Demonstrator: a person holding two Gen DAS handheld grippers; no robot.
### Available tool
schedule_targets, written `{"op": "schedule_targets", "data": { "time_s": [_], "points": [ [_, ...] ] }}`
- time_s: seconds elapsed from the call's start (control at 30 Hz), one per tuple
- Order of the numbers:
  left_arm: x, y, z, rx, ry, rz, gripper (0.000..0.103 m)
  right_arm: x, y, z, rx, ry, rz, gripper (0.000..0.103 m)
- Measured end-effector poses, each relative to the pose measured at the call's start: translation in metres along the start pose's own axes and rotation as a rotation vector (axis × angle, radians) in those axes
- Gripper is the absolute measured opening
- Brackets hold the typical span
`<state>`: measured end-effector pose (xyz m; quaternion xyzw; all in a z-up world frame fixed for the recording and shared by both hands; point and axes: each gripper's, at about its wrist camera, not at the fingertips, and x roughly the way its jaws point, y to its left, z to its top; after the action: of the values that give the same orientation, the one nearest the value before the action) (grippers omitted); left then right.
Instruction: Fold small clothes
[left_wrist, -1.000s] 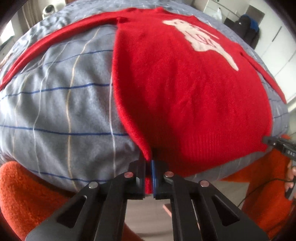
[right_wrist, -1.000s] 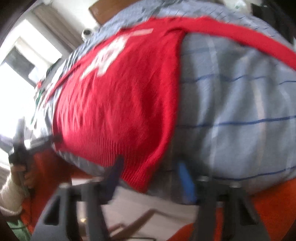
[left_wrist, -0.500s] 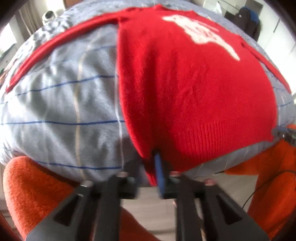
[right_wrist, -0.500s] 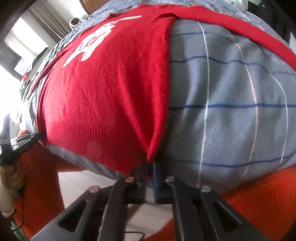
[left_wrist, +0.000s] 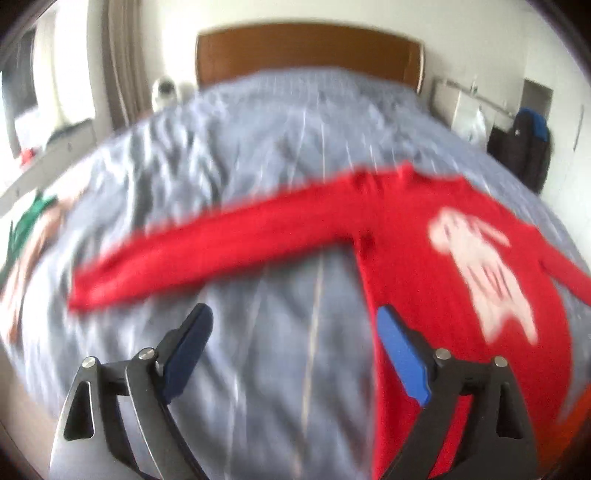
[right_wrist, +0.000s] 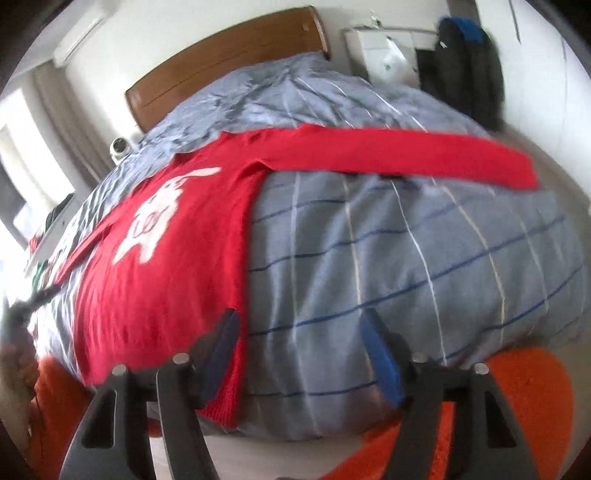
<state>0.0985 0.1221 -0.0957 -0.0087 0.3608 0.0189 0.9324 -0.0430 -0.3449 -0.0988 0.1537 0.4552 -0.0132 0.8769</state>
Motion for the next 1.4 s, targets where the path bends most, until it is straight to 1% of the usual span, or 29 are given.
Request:
{"op": "schedule_targets", "data": {
  "time_s": [0.07,0.1,0.13,0.17,0.2,0.23,0.27,0.3,0.4,0.47,0.57,0.67,0.87,1.13,1.4],
  "points": [
    [0.024,-0.002,0.012,0.038,-0.034,0.012,0.102,0.002,-0.002,-0.001,0.021,0.005,0.004,0.067],
    [0.039,-0.001,0.013,0.057,-0.022,0.013,0.102,0.001,-0.002,-0.002,0.026,0.005,0.005,0.067],
    [0.055,0.0,0.013,0.068,0.013,0.012,0.102,0.0,-0.005,-0.003,0.028,0.006,0.005,0.067],
    [0.071,0.001,0.008,0.077,0.068,0.013,0.103,0.0,-0.006,-0.004,0.027,0.008,0.004,0.067],
    [0.09,0.003,0.001,0.088,0.149,0.006,0.103,-0.001,-0.008,-0.005,0.027,0.011,0.001,0.067],
    [0.103,0.005,-0.008,0.094,0.161,-0.035,0.103,0.0,-0.008,-0.006,0.03,0.014,-0.001,0.067],
    [0.098,0.009,-0.011,0.082,0.111,-0.043,0.103,0.001,-0.01,-0.006,0.032,0.016,0.0,0.067],
    [0.091,0.009,-0.012,0.081,0.085,-0.04,0.103,0.001,-0.011,-0.006,0.034,0.018,0.0,0.067],
    [0.09,0.0,-0.016,0.118,0.076,0.008,0.103,0.001,-0.015,-0.007,0.047,0.021,0.0,0.067],
    [0.089,-0.003,-0.018,0.126,0.064,0.018,0.103,0.002,-0.018,-0.007,0.059,0.026,0.002,0.067],
    [0.086,0.0,-0.02,0.121,0.051,0.013,0.103,0.005,-0.019,-0.006,0.074,0.032,0.005,0.067],
    [0.093,0.007,-0.013,0.115,0.052,0.006,0.103,0.004,-0.017,-0.005,0.068,0.025,0.012,0.067],
    [0.092,0.008,-0.014,0.116,0.051,0.007,0.103,0.007,-0.013,-0.004,0.057,0.025,-0.001,0.067],
    [0.092,0.007,-0.014,0.116,0.051,0.007,0.103,0.003,-0.008,-0.005,0.038,0.015,0.007,0.067],
    [0.092,0.007,-0.013,0.116,0.051,0.009,0.103,0.0,-0.013,-0.006,0.057,0.01,0.011,0.067]
  ]
}}
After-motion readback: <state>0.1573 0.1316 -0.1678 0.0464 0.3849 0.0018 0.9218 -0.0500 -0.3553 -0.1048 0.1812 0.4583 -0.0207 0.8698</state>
